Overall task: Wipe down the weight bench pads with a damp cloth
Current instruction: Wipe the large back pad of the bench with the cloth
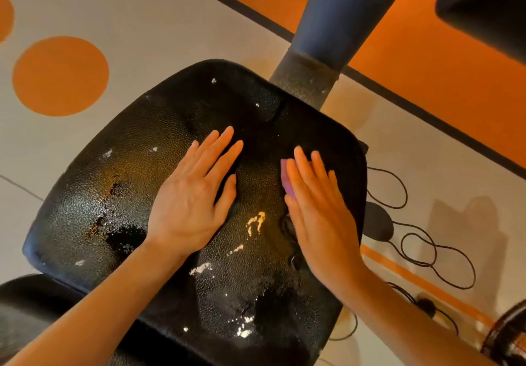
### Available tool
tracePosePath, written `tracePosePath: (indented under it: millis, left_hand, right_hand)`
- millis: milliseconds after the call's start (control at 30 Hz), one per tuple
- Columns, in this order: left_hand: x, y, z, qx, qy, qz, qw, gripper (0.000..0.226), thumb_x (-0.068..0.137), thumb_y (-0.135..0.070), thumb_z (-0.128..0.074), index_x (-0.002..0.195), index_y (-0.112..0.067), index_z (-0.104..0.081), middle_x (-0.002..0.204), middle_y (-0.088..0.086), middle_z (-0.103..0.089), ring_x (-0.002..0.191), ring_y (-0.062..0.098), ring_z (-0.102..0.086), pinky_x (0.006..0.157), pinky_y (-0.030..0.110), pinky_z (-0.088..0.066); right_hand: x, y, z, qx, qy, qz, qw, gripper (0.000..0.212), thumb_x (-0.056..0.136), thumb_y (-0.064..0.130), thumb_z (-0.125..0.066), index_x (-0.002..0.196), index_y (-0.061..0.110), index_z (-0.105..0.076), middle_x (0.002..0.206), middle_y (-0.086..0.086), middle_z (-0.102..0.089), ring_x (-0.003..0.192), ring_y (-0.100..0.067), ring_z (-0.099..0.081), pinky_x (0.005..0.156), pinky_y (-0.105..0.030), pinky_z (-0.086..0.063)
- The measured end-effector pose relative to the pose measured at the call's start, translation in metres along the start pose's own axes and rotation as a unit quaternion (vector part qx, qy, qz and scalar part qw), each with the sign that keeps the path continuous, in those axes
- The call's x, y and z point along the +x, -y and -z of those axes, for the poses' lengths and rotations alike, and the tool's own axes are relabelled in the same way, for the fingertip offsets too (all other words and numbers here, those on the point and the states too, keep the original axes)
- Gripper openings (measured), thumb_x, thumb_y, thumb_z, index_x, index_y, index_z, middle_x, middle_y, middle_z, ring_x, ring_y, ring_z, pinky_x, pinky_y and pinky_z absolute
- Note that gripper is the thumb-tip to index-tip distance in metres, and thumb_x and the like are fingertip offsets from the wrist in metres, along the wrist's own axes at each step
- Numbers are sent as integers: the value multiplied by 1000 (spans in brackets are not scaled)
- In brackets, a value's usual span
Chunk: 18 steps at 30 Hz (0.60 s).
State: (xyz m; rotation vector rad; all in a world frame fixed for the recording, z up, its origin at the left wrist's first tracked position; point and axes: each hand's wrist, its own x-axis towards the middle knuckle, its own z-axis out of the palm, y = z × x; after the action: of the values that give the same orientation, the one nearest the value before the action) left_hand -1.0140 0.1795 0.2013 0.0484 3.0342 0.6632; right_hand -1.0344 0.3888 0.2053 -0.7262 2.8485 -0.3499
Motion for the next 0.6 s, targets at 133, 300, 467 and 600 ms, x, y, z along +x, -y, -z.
tracePosePath:
  millis: [133, 300, 467, 600]
  left_hand:
    - [-1, 0, -1, 2, -1, -3, 1000, 51, 102, -35, -34, 151, -21, -34, 161, -3, -25, 151, 14, -18, 124, 32, -12]
    - [-1, -1, 0, -2, 0, -3, 1000, 51, 102, -34, -35, 151, -20, -35, 161, -2, -25, 151, 15, -18, 124, 35, -14]
    - [0, 0, 1, 12, 15, -7, 1000, 52, 102, -36, -32, 152, -20, -32, 162, -1, -22, 151, 15, -16, 125, 36, -11]
    - [-1, 5, 5, 4, 6, 0, 1000, 54, 102, -35, -35, 153, -17, -29, 163, -1, -18, 152, 15, -12, 125, 34, -5]
  right_hand:
    - [94, -28, 8, -2, -55, -98, 994, 48, 102, 23, -26, 149, 11, -26, 159, -10, -18, 147, -29, -12, 117, -50, -23]
    - [53, 10, -5, 17, -50, -58, 997, 51, 102, 25, -29, 151, 12, -21, 160, -8, -14, 149, -25, -5, 120, -45, -14]
    - [74, -12, 2, 19, -25, 18, 999, 51, 100, 20, -31, 149, 12, -25, 159, -8, -19, 148, -25, -12, 119, -45, -18]
    - [130, -7, 0, 21, -84, -155, 984, 48, 104, 28, -22, 148, 9, -28, 158, -12, -21, 147, -28, -14, 119, -46, -19]
